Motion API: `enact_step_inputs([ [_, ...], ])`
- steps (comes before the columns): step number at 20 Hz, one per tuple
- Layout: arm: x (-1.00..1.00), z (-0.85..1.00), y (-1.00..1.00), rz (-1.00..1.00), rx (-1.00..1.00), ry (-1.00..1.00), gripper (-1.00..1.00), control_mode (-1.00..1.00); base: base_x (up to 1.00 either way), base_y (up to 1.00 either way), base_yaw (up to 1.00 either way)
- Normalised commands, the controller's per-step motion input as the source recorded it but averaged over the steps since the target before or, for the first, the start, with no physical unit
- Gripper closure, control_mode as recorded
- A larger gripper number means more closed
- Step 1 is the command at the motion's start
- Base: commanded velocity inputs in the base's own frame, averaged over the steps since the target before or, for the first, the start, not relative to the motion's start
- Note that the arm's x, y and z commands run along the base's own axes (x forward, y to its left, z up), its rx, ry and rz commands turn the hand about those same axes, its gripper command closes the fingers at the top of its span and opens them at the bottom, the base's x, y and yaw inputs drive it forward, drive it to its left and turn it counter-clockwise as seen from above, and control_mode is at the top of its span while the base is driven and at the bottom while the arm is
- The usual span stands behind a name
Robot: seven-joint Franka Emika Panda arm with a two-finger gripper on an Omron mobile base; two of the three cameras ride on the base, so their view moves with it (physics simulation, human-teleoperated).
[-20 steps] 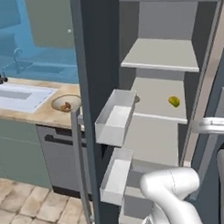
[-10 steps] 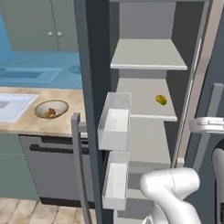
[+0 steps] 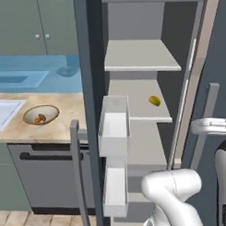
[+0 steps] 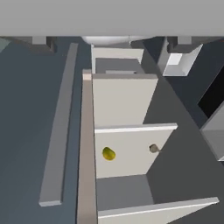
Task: Take the garlic, mango, and mushroom from the freezer and place them in the bowl on the counter.
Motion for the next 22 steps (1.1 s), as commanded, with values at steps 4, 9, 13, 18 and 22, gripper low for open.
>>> enact_step_inputs([
  [4, 0.00, 0.05, 0.08, -0.02, 0.00, -0.08, -1.00, -1.00, 0.11, 0.12, -0.13],
  [9, 0.00, 0.18, 0.06, 0.08, 0.00, -0.15, -1.00, -1.00, 0.00, 0.00, 0.00],
  [13, 0.00, 0.22, 0.04, 0.17, -0.01, -0.20, -1.00, -1.00, 0.00, 0.00, 0.00],
  [18, -0.01, 0.05, 0.02, 0.29, -0.02, -0.21, -1.00, -1.00, 0.00, 0.00, 0.00],
  [22, 0.00, 0.00, 0.06, 0.30, -0.08, -0.22, -1.00, -1.00, 0.00, 0.00, 0.00],
])
